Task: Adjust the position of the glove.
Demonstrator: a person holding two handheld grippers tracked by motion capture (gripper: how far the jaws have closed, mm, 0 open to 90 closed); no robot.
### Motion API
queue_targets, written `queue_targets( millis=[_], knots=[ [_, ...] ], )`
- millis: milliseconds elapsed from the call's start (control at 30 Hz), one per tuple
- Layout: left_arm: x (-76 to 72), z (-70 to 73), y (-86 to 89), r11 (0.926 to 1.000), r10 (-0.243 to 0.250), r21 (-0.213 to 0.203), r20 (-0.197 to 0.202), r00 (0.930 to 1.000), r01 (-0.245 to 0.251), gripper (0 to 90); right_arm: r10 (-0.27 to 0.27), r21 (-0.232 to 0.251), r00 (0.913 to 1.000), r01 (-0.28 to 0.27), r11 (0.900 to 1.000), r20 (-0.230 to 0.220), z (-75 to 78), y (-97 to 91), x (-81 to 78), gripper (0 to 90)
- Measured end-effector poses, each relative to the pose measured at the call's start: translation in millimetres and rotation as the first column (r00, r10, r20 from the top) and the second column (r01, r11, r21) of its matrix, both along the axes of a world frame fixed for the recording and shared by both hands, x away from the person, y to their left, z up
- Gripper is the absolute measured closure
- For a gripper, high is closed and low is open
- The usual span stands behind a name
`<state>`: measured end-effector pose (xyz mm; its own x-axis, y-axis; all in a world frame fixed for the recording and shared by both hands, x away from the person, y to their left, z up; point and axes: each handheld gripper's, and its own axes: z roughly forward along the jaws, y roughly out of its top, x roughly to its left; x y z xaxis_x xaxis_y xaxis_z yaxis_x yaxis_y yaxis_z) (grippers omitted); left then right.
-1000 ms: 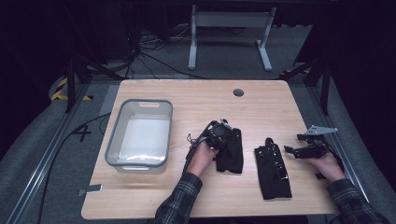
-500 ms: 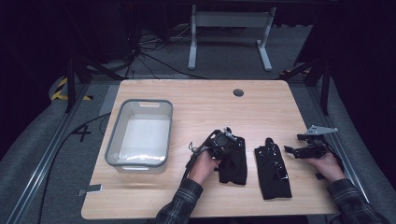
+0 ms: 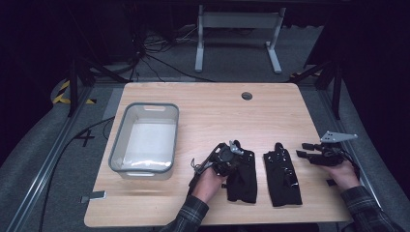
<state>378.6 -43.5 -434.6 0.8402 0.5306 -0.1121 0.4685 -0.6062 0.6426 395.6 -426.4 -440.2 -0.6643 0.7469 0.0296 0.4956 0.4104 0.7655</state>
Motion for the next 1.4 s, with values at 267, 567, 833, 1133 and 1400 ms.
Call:
queue_targets(
  millis=[267,567,833,1133,1400],
  knots=[
    [-10.4,-6.8,2.7,1.0,-0.008,0.004,-0.024,0.9997,0.008,89.7,0.201,0.018,0.9783,-0.2,0.9796,-0.051,-0.4,30.0,-34.1,87.1],
    [-10.3,-15.3,-2.4,0.9985,-0.014,0.052,-0.037,0.9992,0.016,89.8,0.265,-0.039,0.958,-0.27,0.9619,-0.11,-13.8,49.1,-37.2,90.0],
    [-10.2,-15.2,-2.6,0.998,0.007,0.063,-0.024,0.9997,-0.005,89.8,0.242,-0.056,0.9655,-0.248,0.9672,-0.096,-13.9,66.9,-26.2,90.0],
    [-8.5,-15.5,-4.4,0.996,0.059,0.067,-0.001,0.9982,-0.059,89.8,0.259,-0.061,0.9609,-0.266,0.9621,-0.097,-13.7,79.9,-22.1,90.0],
    [-4.2,-16.8,-1.7,0.9932,0.101,0.058,0.012,0.9948,-0.101,89.8,0.28,-0.068,0.9552,-0.287,0.9556,-0.097,-13.5,91.8,-18.7,90.0]
  ],
)
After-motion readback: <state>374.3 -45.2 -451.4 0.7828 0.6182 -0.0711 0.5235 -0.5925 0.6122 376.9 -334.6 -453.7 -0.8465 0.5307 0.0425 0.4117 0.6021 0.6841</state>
